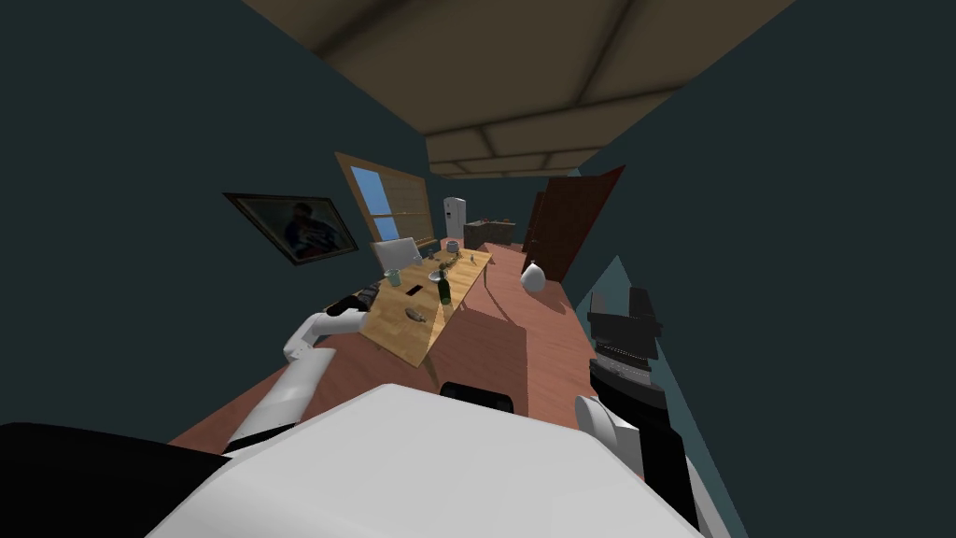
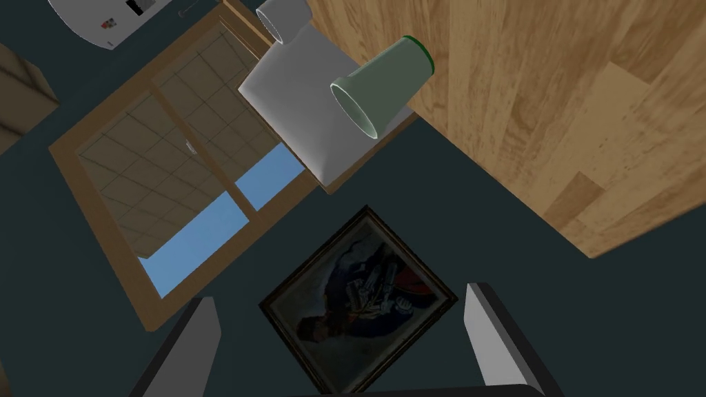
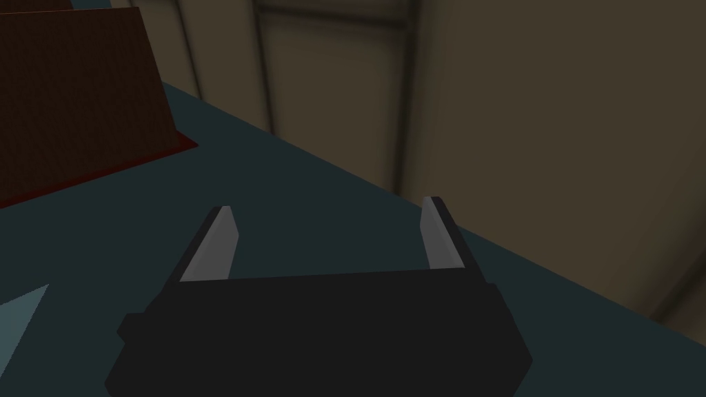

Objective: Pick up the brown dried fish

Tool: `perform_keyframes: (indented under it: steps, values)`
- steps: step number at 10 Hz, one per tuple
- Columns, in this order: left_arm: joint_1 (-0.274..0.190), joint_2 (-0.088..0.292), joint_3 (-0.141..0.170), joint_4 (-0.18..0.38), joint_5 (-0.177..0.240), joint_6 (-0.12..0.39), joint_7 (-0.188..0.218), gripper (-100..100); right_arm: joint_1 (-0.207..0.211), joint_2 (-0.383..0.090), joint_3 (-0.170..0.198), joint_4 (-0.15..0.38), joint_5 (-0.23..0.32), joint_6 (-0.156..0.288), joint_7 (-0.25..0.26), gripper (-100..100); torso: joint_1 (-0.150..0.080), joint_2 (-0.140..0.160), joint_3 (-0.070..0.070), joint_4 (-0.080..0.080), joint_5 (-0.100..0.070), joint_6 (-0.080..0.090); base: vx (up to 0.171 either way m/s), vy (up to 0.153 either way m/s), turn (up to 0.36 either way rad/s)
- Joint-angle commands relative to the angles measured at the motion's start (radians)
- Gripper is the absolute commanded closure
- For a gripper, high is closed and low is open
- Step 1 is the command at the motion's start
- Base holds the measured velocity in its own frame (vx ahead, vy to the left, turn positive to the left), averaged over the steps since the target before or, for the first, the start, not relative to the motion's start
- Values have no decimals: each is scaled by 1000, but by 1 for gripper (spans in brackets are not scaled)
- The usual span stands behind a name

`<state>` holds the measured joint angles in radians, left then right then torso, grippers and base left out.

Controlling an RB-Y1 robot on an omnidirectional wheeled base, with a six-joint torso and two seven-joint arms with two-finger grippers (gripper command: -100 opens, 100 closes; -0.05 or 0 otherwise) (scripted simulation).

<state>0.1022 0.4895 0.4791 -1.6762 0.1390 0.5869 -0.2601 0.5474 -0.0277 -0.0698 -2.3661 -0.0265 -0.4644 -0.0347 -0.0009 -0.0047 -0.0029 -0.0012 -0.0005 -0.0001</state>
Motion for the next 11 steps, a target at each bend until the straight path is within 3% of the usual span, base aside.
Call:
perform_keyframes:
  steps: [1, 11]
  values:
    - [-15, 5, 17, 26, 9, 50, -24, -100, 0, 0, 0, 0, 0, 0, 0, 0, 0, 0, 0, 0, 0, 0, 96, -26, -24]
    - [-52, 8, 67, 150, 50, 310, -122, -100, 0, 0, 0, 0, 0, 0, 0, 0, 1, -1, -1, 0, 0, 0, 96, -14, -19]
